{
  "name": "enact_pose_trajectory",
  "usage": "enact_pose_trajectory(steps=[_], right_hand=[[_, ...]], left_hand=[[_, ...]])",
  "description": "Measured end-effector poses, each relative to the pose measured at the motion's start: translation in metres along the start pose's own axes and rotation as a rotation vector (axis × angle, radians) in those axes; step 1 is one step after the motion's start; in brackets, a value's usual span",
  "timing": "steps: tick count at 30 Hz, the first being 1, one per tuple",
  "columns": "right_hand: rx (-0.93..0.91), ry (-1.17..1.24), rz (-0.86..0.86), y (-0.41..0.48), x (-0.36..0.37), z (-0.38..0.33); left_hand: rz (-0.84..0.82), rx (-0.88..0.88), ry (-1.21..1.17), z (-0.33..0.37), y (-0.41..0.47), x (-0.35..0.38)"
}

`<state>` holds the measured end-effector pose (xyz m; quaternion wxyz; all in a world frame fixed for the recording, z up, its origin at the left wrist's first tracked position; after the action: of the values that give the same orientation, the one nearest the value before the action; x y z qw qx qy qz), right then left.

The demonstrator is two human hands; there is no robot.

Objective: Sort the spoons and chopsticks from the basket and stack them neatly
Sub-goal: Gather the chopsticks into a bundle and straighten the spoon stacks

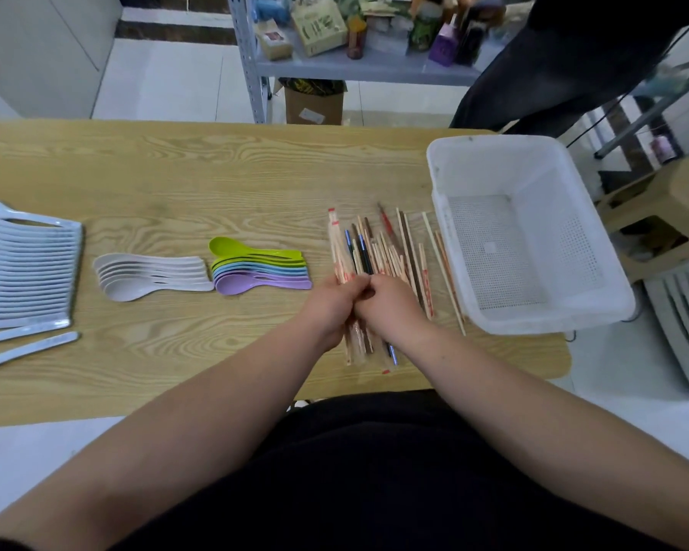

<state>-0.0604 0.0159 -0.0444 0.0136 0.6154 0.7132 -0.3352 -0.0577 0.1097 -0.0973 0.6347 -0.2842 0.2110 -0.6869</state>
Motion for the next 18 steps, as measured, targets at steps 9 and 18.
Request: enact_pose_trajectory(steps=[9,18], right_hand=[[0.131,0.156,-0.162,-0.013,0.013,0.036],[0.139,-0.202,0.084,0.039,-0.042,0.065]], left_hand=[[0.129,-0.138,-0.179,-0.010,0.018,-0.028],[0.134,-0.164,0.072,-0.025,0.038,-0.025]])
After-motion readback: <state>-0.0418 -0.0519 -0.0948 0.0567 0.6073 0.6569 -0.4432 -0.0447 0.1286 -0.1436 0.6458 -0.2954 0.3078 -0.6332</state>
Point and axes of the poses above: each hand's wrist, its own y-axis towards the middle knuckle, its own x-axis out of the palm, z = x × y, the point moved 5 cm from there along y, towards the middle knuckle, and after that the axes turned 15 degrees about y, right-handed, at the moved point
